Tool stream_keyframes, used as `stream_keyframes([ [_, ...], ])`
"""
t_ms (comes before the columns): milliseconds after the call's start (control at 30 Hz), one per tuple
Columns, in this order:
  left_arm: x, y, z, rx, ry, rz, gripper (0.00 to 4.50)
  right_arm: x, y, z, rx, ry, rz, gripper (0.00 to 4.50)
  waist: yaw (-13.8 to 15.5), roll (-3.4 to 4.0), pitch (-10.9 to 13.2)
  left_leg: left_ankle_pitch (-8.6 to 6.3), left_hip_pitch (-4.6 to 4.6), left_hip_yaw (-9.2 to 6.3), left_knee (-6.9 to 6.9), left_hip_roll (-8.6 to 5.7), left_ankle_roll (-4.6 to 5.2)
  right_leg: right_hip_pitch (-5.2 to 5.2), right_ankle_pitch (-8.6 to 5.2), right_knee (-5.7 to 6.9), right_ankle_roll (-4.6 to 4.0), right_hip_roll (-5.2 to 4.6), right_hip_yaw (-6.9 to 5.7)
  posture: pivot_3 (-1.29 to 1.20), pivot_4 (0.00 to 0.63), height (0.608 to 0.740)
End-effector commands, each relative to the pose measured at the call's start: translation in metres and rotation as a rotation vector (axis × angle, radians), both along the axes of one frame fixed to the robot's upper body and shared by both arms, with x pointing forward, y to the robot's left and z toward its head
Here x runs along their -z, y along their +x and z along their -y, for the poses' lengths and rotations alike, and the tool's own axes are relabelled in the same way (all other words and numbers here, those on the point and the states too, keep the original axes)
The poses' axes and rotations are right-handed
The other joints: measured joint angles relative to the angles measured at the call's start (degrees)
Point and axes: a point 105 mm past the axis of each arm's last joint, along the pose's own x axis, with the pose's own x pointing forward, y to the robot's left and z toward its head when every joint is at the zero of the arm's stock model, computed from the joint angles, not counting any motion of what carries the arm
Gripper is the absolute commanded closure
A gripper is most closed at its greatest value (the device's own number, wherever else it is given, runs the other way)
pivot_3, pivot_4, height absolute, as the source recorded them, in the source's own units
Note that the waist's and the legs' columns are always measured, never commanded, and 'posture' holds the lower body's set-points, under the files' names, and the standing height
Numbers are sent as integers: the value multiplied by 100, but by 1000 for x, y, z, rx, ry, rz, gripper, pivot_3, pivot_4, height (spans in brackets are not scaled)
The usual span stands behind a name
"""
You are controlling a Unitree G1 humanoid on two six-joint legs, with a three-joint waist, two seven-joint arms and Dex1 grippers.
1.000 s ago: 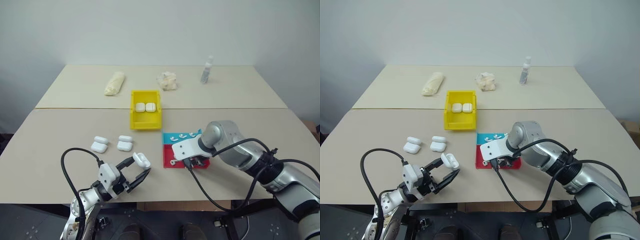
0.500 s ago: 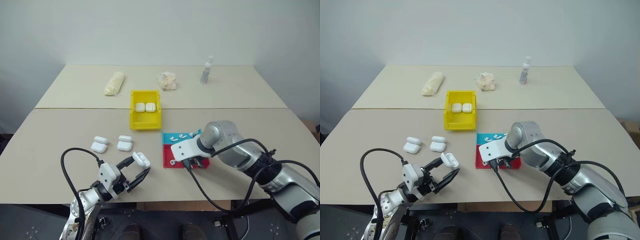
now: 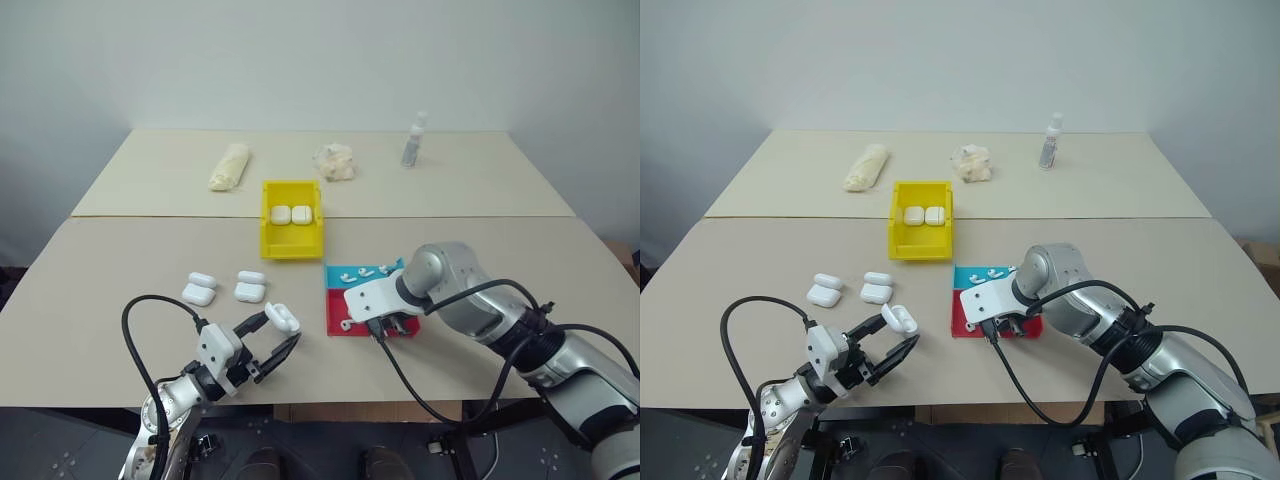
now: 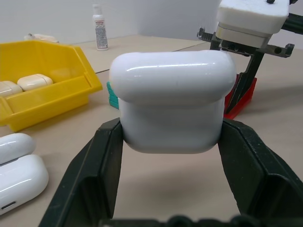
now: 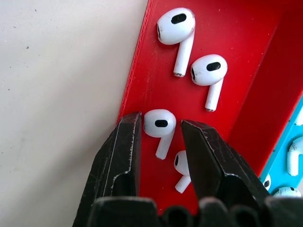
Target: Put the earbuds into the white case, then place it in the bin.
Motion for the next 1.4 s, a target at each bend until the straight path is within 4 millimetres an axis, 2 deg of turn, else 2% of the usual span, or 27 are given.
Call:
stream_keyframes([
  [33,-13,-1,4,15,0,56,1762,-4,0,0,-9,7,14,3112,0,0,0,0,0,0,0,0,0,0,0,0,0,0,0,0,150,740],
  [67,-13,-1,4,17,-1,55,1762,-3,0,0,-4,9,17,3242,0,0,0,0,0,0,0,0,0,0,0,-1,0,0,0,0,150,740],
  [333,-14,-1,5,24,0,53,1762,-3,0,-2,-5,13,18,3242,-3,0,0,0,3,0,0,0,0,2,0,1,-1,0,0,0,150,740],
  [433,-16,-1,6,40,-5,55,1762,-12,-3,-3,5,54,23,3242,0,0,0,0,3,0,0,0,0,2,0,2,0,0,0,0,150,740],
  [500,-19,-1,8,61,-8,64,1762,-23,-7,-4,13,98,40,3242,1,0,0,0,1,0,0,0,0,0,0,1,-1,0,0,0,150,740],
  [733,-37,0,15,189,-23,104,1762,-87,-23,2,125,357,158,3242,25,1,1,0,-3,-3,0,0,0,0,0,-1,0,0,-4,0,150,740],
  [833,-52,1,20,253,-64,126,1762,-112,-28,8,181,494,213,3242,37,1,1,0,-4,-4,0,0,0,0,0,-1,-1,0,-5,0,150,740],
  [1000,-78,1,32,388,-143,123,1762,-171,-33,15,266,941,260,3242,24,1,1,0,-3,-5,0,0,0,2,0,4,-1,1,-4,0,150,740],
  [1067,-89,-3,37,467,-157,125,1762,-195,-41,17,203,1143,308,3242,15,1,1,0,-3,-5,0,0,0,1,0,6,-1,2,-3,0,150,740],
  [1133,-102,-4,41,534,-159,138,1762,-216,-57,17,82,1343,327,3242,11,1,1,0,-5,-8,-1,1,0,1,0,8,0,3,-4,0,150,740],
  [1200,-113,-5,45,586,-168,152,1762,-225,-76,17,-51,1505,302,3242,8,1,1,0,-4,-7,-1,0,0,1,0,13,0,2,-2,0,150,740],
  [1267,-119,-6,47,637,-172,164,1762,-227,-86,17,-133,1605,287,3242,11,1,1,0,-4,-10,-1,0,0,4,0,15,0,3,-4,0,150,740],
  [1400,-119,-9,50,740,-131,175,1762,-211,-95,5,-230,1674,290,3242,-5,2,1,0,0,-7,-1,-1,0,8,0,16,1,2,-1,0,150,740],
])
